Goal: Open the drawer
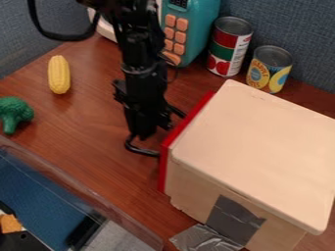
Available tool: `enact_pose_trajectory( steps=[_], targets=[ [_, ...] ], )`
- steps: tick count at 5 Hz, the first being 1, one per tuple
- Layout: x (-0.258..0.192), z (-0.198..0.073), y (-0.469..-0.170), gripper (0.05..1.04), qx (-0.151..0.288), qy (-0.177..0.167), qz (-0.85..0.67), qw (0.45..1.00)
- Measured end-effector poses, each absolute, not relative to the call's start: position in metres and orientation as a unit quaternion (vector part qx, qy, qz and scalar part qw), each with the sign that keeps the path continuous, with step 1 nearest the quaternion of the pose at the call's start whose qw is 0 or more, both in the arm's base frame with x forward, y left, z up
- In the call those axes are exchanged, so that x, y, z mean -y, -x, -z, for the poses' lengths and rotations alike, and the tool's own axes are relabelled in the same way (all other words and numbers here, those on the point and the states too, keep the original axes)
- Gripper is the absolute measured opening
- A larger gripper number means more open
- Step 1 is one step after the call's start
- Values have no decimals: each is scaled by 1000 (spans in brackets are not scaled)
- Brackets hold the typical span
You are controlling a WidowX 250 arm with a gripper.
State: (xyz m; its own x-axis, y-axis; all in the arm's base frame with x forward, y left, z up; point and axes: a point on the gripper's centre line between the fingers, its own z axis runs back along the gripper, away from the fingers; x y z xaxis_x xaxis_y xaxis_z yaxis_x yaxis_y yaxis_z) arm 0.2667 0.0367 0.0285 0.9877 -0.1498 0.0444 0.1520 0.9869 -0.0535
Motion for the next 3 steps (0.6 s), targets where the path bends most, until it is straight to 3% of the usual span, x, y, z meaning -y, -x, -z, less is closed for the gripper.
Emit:
enact_pose_trajectory(
  steps=[3],
  targets=[
    [-101,-26,-245,158,-35,11,24,999]
  ],
)
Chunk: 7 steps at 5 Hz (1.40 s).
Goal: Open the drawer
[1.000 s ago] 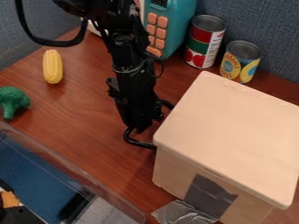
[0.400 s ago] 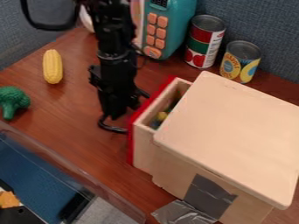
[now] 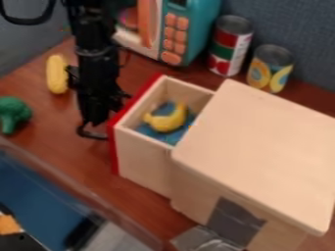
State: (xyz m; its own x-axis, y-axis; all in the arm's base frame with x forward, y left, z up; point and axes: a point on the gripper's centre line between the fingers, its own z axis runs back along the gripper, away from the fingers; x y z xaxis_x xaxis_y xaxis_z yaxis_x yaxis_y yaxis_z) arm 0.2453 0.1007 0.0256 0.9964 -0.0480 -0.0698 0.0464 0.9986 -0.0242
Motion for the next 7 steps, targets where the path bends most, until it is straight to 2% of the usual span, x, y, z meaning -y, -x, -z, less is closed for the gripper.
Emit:
enact_pose_trajectory(
  steps=[2,4,5,6,7],
  targets=[
    [-107,-39,-244,152,-36,-7,35,999],
    [-102,-48,-257,152,-28,-16,68,997],
    [-103,-50,-259,203,-26,-18,80,996],
    [-104,-54,-256,456,-45,-13,129,991],
    [-107,-58,-255,773,-65,5,145,987]
  ],
)
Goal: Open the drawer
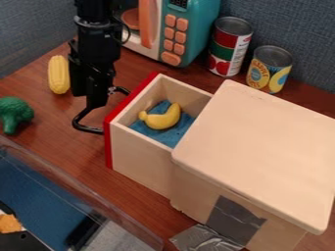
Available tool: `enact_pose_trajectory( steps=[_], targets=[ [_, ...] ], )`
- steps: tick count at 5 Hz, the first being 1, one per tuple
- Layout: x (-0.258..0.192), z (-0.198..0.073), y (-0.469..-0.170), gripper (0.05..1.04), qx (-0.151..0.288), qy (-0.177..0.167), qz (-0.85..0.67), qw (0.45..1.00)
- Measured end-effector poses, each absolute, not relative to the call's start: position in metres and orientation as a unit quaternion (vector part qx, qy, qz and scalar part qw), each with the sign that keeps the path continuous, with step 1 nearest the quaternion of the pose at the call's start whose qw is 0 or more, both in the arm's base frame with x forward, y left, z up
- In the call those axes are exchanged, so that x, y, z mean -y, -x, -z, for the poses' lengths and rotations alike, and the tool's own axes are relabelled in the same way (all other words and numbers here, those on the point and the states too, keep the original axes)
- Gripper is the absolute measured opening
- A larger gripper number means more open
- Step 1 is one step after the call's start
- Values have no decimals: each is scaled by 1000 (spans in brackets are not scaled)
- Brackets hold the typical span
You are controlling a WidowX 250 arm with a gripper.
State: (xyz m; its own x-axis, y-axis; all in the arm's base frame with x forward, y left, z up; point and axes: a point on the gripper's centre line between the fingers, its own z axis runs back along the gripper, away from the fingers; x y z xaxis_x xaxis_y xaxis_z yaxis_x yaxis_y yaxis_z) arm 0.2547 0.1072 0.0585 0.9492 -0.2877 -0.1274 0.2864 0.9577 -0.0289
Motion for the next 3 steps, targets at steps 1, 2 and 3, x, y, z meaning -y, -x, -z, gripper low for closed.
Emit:
enact_pose_trajectory(
  steps=[1,2,3],
  targets=[
    [-108,-78,-252,1000,-75,11,161,984],
    [-100,-132,-255,1006,-46,-7,170,984],
    [-70,-181,-258,1000,-9,-20,191,981]
  ],
)
